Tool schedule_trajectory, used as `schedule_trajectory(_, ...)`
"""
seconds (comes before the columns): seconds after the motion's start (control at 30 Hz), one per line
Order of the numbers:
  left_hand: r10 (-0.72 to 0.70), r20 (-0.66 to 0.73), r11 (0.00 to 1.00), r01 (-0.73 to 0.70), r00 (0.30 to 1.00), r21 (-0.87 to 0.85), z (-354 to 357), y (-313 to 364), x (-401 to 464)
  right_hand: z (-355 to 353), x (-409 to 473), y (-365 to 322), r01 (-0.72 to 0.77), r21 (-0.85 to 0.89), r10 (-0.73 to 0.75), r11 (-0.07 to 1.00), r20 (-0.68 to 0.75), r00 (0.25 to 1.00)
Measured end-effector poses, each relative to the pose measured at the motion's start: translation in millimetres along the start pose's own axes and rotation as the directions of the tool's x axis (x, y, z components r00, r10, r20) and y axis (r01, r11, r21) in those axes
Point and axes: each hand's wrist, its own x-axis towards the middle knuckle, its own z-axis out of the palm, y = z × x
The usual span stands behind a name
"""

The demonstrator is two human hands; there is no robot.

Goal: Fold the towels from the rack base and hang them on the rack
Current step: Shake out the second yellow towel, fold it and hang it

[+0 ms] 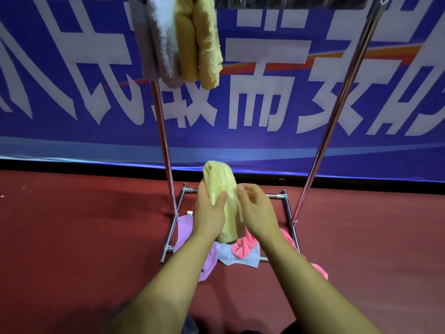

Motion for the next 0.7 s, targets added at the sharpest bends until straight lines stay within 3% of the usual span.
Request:
schedule_trajectory(0.07, -0.026, -0.007, 0.999, 0.027, 1.0, 0.048, 5.6, 2.6, -3.4, 3.9, -1.4, -2.7, -0.025, 0.044, 0.022, 0.999, 0.071, 0.997)
schedule_trajectory(0.17, -0.092, 0.071, 0.995, 0.094, 0.993, -0.023, 12.6, 5.4, -6.4, 7.5, -1.5, -3.4, -0.055, 0.078, 0.044, 0.995, 0.134, 0.99)
schedule_trajectory(0.3, -0.138, 0.226, 0.96, 0.187, 0.964, -0.209, 15.9, 6.6, -6.5, 5.3, -1.1, -2.7, -0.085, 0.126, 0.07, 0.988, 0.113, 0.991)
schedule_trajectory(0.4, -0.133, 0.235, 0.946, 0.194, 0.963, -0.261, 17.5, 4.1, -2.0, 1.9, -0.5, -0.1, -0.059, 0.111, 0.052, 0.992, 0.061, 0.997)
schedule_trajectory(0.5, -0.098, 0.128, 0.982, 0.117, 0.987, -0.151, 20.8, 3.2, -4.8, 3.6, -3.5, 3.0, 0.009, 0.102, -0.012, 0.995, 0.021, 1.0)
schedule_trajectory(0.7, 0.148, -0.096, 0.971, -0.126, 0.984, 0.205, 8.8, 8.3, -16.1, -2.7, -10.4, -5.2, 0.066, 0.069, -0.064, 0.995, -0.032, 0.997)
